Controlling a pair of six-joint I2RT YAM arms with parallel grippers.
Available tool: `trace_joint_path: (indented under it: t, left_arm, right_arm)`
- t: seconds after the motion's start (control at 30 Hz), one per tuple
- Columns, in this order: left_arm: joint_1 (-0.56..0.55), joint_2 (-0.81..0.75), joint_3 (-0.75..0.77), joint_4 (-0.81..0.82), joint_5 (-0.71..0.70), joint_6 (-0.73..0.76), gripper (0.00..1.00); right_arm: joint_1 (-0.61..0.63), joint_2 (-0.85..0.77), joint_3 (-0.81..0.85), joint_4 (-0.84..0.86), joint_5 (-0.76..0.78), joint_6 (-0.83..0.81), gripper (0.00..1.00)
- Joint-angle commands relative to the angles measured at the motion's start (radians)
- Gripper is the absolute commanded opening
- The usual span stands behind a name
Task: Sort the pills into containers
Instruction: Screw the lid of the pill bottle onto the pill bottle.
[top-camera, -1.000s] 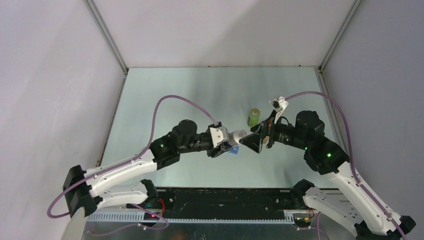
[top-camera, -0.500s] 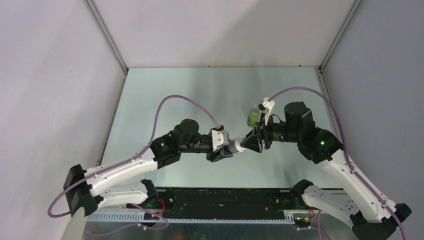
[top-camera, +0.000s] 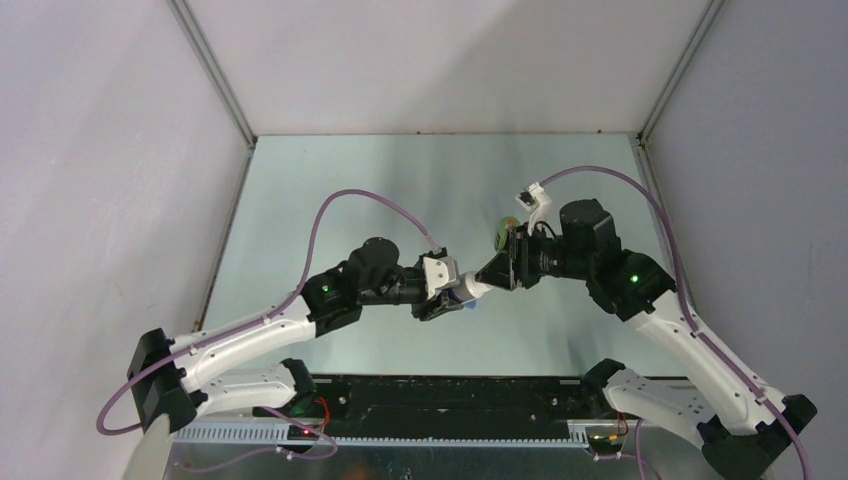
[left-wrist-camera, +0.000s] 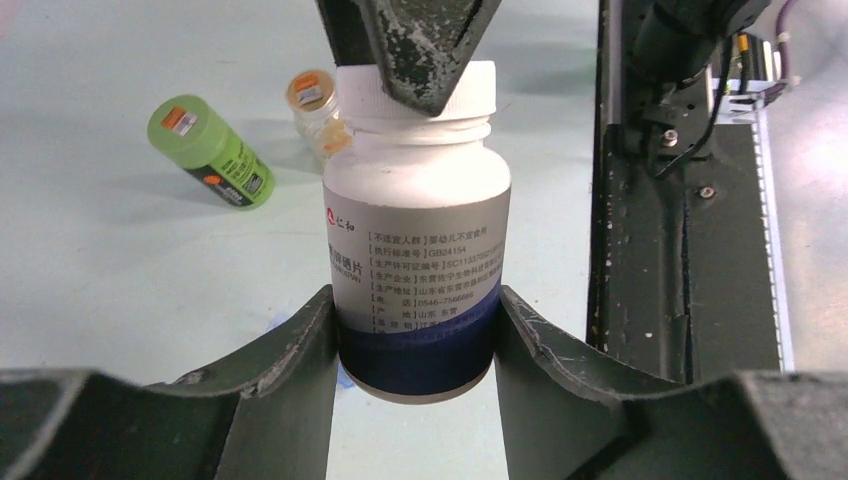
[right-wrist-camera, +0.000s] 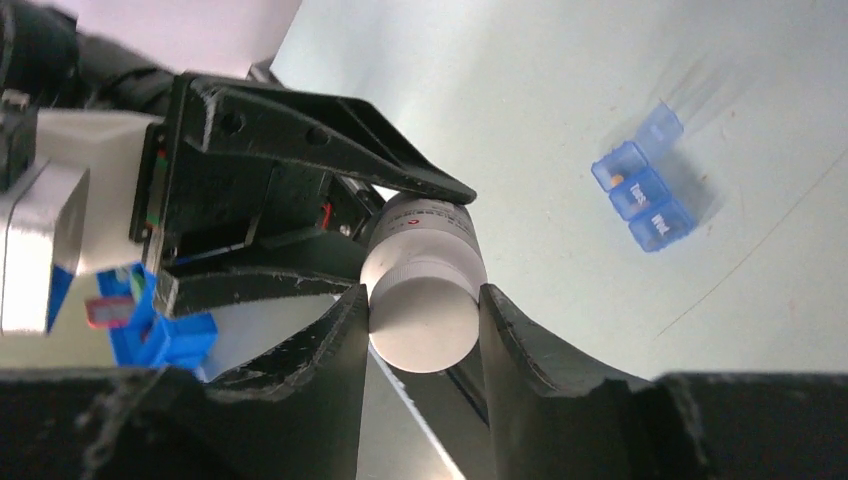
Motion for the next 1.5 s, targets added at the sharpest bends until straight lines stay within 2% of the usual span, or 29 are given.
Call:
trace_joint_path:
  t: [0.0,0.07,0.1,0.13,0.17,0.2,0.27,0.33,0.7,1.17,1.47]
  left_arm:
    - [-0.01,0.001,0.056,0.053,-0.019,-0.002,0.0]
    - [-0.01,-0.003,0.053,0.057,-0.032,-0.004,0.0]
    - [-0.01,-0.004,0.051,0.058,-0.037,-0.004,0.0]
    - [-0.01,-0.006,0.048,0.061,-0.039,-0.005,0.0]
    - [-0.01,-0.007,0.048,0.062,-0.044,-0.006,0.0]
    - [-0.01,-0.008,0.047,0.062,-0.046,-0.008,0.0]
    - [-0.01,-0.007,0.047,0.058,-0.057,-0.01,0.0]
    - [-0.01,-0.009,0.049,0.05,-0.061,-0.012,0.0]
    - [-0.01,-0.016,0.058,0.037,-0.002,-0.003,0.0]
    - [-0.01,-0.022,0.057,0.032,0.094,0.018,0.0]
    - [-0.01,-0.03,0.055,0.039,0.102,0.026,0.0]
  right_arm:
    - [0.042,0.014,0.024,0.094,0.209,0.299,0.38]
    - [0.058,0.007,0.023,0.089,0.291,0.358,0.41]
    - [0.069,0.0,0.024,0.087,0.332,0.382,0.5]
    - [0.074,-0.004,0.024,0.087,0.345,0.387,0.66]
    - [0.075,-0.012,0.024,0.095,0.356,0.38,0.74]
    - [0.077,-0.017,0.024,0.097,0.358,0.347,0.87]
    - [0.075,-0.036,0.023,0.104,0.355,0.287,0.97]
    - [0.066,-0.059,0.023,0.113,0.319,0.207,0.99]
    - [0.036,-0.161,0.023,0.02,0.016,-0.245,0.97]
    - [0.036,-0.092,0.023,-0.026,-0.059,-0.278,0.77]
    - [0.035,-0.047,0.022,-0.037,-0.082,-0.298,0.67]
